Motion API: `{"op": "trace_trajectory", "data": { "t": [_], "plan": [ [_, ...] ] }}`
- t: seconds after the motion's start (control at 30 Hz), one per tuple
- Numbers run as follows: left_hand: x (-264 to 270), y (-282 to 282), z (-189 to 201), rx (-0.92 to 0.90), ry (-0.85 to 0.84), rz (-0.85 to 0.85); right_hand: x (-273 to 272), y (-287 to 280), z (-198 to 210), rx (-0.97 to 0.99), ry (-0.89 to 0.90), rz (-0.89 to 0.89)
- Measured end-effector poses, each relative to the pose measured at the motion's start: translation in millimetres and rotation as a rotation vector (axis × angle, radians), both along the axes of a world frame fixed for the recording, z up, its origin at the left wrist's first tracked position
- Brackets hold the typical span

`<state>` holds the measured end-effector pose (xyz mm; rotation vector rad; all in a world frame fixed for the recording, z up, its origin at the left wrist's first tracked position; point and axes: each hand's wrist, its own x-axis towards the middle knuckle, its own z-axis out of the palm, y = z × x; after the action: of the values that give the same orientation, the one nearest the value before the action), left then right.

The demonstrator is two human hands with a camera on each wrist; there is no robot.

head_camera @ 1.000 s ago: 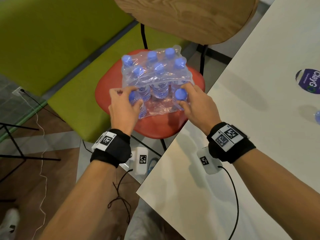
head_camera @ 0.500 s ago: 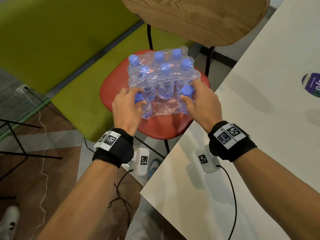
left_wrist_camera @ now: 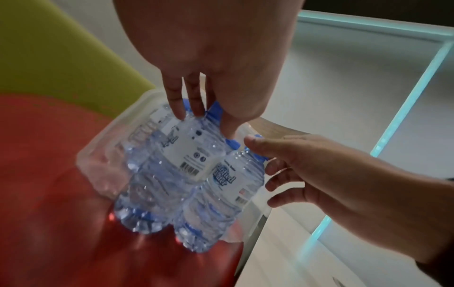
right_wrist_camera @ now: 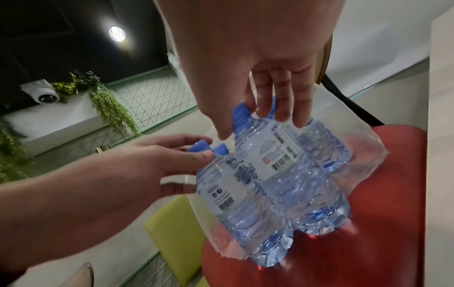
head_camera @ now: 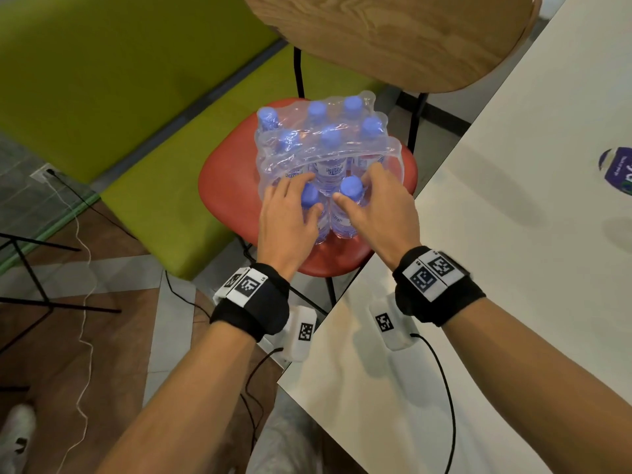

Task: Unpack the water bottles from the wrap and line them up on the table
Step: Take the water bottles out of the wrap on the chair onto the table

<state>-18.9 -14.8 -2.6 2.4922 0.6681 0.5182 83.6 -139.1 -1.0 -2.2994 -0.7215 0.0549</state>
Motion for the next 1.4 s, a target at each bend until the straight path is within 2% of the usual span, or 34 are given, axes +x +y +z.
{"op": "trace_trajectory", "data": {
  "t": [0.17,0.27,0.43,0.7,0.87,1.03,1.23,1.4],
  "plan": [
    [-6,-6,-15,-0.238,-0.018,0.043,0,-3,-14,0.017,0.156,0.128],
    [-2,-8,-17,-0.343,0.0,0.101,0,-1,-22,0.047,0.275,0.142],
    [0,-8,-13,-0.34,0.073,0.145,0,-1,-25,0.026,0.275,0.116],
    [-13,-55,3,-0.309,0.078,0.09,-33,-71,-14,0.186,0.341,-0.178],
    [-10,-116,6,-0.26,0.151,-0.078,-59,-141,-8,0.226,0.355,-0.364],
    [-10,-177,-8,-0.326,0.208,-0.233,-81,-209,-11,0.278,0.355,-0.561],
    [-10,-230,-18,-0.381,0.199,-0.329,-96,-270,-22,0.274,0.284,-0.706],
    [2,-258,-21,-0.344,0.195,-0.455,-95,-297,-23,0.267,0.284,-0.778]
  ]
}}
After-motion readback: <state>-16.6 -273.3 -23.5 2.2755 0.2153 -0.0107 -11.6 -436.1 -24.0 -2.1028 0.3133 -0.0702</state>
